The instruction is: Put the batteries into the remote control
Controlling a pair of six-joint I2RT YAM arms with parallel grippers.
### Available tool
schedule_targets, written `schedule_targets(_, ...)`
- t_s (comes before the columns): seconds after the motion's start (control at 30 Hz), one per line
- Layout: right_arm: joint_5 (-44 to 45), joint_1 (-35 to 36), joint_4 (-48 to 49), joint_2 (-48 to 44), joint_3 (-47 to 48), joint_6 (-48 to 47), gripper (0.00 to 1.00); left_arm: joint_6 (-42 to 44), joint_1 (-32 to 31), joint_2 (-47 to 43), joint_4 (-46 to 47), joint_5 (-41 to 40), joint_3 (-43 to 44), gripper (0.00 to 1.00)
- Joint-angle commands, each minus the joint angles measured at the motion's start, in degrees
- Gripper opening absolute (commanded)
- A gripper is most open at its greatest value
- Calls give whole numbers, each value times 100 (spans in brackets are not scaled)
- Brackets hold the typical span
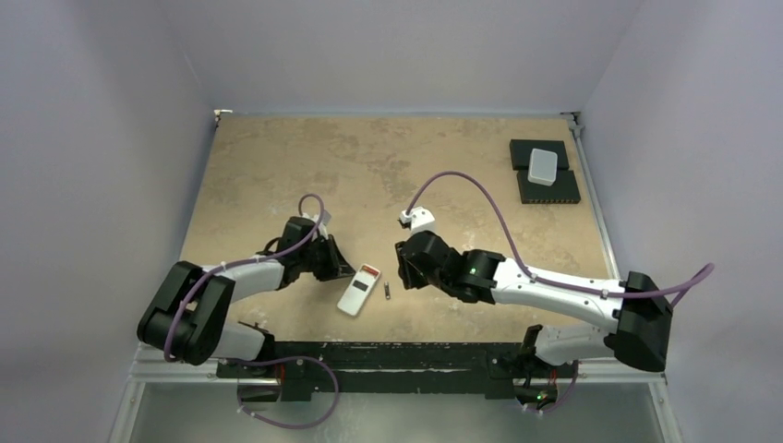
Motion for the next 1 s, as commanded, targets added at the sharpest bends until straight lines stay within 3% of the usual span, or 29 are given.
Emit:
schedule_targets(0.0, -141, 22, 182, -544, -517, 345, 40, 165, -239, 187, -32, -214, 245, 3)
schedule_targets(0.43, -98, 20, 111, -1094, -1055, 684, 40, 278, -1004, 752, 27, -335, 544, 3)
schedule_targets(0.97, -169, 13, 269, -907, -1129, 707, 40, 638, -2000, 898, -426, -517, 750, 2)
